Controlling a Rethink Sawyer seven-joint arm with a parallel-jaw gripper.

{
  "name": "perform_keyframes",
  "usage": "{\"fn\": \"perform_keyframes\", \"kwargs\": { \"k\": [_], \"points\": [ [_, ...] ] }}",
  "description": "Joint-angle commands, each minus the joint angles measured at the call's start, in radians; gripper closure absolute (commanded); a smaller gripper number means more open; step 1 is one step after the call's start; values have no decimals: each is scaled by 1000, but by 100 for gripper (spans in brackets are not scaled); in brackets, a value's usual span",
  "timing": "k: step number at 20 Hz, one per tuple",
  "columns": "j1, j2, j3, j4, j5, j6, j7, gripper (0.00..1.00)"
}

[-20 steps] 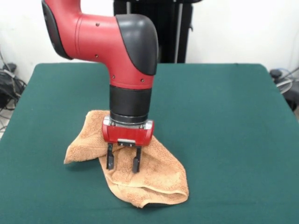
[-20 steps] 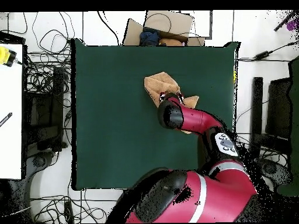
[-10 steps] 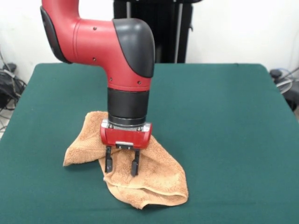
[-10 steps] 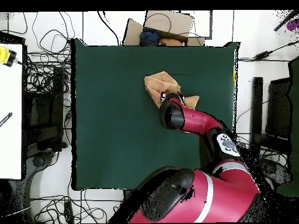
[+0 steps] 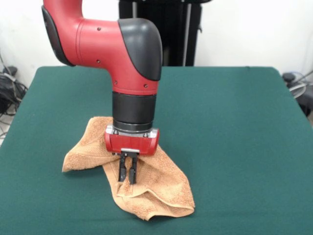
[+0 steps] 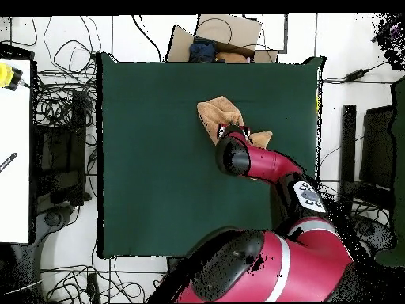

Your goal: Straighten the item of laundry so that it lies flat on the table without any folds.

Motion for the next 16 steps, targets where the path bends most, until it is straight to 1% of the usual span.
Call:
{"fn": "perform_keyframes", "kwargs": {
  "k": [1,6,9,12,13,15,16],
  "points": [
    [-8,66,121,32,-51,4,109,100],
    [1,59,112,31,-35,19,117,100],
    [18,9,92,79,-16,39,141,100],
    [81,-106,17,195,5,62,189,100],
    [116,-147,-23,229,10,56,207,100],
    [165,-211,-77,283,11,59,219,100],
    [176,-235,-89,306,12,62,222,100]
  ]
}}
